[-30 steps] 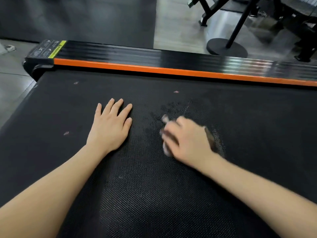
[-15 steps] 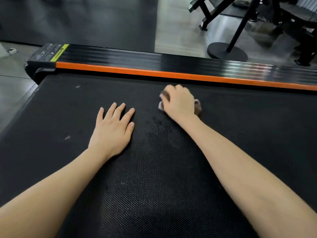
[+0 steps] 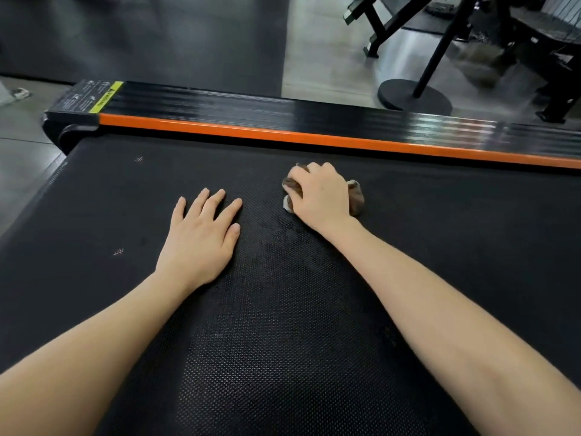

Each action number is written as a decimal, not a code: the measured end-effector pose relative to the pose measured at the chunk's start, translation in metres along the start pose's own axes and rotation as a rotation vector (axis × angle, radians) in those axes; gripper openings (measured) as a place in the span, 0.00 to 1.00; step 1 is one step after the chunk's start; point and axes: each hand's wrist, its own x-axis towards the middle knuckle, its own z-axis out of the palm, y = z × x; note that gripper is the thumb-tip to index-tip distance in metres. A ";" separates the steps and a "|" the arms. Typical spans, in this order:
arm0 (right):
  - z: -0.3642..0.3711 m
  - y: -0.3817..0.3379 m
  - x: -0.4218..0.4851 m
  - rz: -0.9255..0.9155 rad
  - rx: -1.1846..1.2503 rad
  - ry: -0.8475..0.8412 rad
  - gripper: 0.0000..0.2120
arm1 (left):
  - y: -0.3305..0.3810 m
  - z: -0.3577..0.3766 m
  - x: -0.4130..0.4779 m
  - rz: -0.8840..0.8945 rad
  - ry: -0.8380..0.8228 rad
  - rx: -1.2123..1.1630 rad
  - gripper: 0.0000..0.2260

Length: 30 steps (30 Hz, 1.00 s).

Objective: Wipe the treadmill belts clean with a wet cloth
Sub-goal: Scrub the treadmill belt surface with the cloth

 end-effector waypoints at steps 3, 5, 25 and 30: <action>-0.027 0.015 -0.009 0.012 0.020 0.039 0.13 | -0.001 -0.001 -0.001 -0.002 0.003 -0.010 0.32; -0.050 0.037 -0.016 0.115 -0.016 0.255 0.16 | -0.001 -0.001 -0.001 -0.004 -0.003 0.001 0.32; -0.005 0.063 0.028 0.467 -0.211 0.031 0.19 | -0.002 0.004 0.001 0.002 -0.004 0.013 0.29; 0.024 -0.007 0.051 0.144 -0.173 0.001 0.18 | 0.000 0.001 0.001 0.002 0.010 -0.003 0.31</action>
